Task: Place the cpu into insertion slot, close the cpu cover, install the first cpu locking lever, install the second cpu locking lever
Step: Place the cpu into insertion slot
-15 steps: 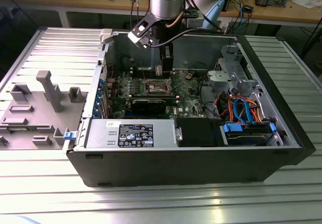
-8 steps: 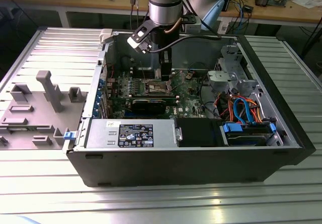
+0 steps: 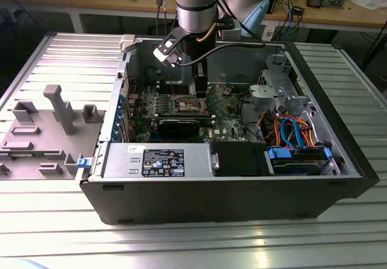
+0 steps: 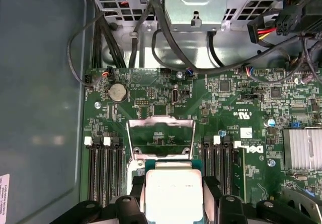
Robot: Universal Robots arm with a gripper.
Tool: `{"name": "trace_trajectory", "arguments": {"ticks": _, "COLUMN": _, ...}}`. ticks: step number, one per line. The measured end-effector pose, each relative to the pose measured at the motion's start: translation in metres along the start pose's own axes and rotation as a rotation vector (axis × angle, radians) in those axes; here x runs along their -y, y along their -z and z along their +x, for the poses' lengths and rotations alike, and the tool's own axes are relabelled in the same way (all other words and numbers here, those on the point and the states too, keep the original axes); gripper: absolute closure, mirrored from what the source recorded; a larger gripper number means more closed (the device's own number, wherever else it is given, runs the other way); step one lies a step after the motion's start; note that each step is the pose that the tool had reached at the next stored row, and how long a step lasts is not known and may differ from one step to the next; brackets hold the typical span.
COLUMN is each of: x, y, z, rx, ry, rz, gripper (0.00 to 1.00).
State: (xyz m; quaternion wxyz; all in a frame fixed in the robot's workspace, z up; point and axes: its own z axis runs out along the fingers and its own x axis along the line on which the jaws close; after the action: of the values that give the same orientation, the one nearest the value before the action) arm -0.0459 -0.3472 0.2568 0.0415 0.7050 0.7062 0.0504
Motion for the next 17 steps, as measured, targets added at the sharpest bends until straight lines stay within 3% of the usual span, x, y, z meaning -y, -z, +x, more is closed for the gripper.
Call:
{"name": "trace_trajectory", "arguments": {"ticks": 5, "x": 0.0036, "y": -0.0037, "z": 0.0002, "rx": -0.0015, "ry": 0.0, "rz": -0.0001, "gripper": 0.46}}
{"name": "trace_trajectory", "arguments": {"ticks": 10, "x": 0.0056, "y": -0.0085, "z": 0.0002, "rx": -0.0019, "ry": 0.001, "rz": -0.0065, "gripper": 0.46}}
{"name": "trace_trajectory", "arguments": {"ticks": 17, "x": 0.0127, "y": -0.0236, "z": 0.0001, "rx": -0.002, "ry": 0.003, "rz": -0.0075, "gripper": 0.46}}
